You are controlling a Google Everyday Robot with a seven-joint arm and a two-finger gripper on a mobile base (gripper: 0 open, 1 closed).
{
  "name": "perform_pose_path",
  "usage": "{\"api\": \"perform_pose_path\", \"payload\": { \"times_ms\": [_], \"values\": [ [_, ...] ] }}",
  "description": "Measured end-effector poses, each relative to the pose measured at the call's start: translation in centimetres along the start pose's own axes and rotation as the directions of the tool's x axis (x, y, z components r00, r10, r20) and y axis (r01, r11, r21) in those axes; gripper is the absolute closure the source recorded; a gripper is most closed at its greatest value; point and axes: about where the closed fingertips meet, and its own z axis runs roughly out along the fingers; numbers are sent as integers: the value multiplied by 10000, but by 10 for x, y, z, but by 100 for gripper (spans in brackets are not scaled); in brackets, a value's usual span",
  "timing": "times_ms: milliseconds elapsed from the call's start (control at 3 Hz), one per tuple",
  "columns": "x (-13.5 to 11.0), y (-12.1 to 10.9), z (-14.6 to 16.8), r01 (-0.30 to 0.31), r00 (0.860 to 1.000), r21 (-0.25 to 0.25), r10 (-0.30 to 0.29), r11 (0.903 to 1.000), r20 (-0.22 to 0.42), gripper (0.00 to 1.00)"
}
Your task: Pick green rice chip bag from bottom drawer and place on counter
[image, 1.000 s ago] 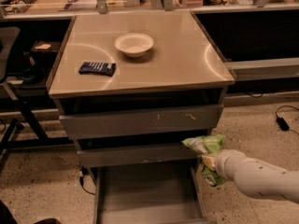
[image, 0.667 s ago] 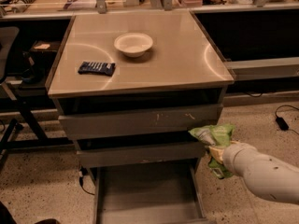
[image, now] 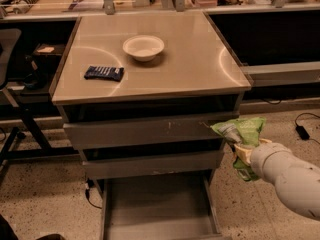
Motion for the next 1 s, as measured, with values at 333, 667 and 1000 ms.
{"api": "perform_pose_path", "payload": {
  "times_ms": [333, 667, 1000],
  "values": [
    [-33, -19, -8, -256, 9980, 298, 238, 9992, 593, 100],
    [-80, -56, -22, -419, 9895, 867, 293, 9954, 1417, 100],
    [-130, -79, -37, -379, 9750, 1191, 106, 9922, 2220, 100]
  ]
}}
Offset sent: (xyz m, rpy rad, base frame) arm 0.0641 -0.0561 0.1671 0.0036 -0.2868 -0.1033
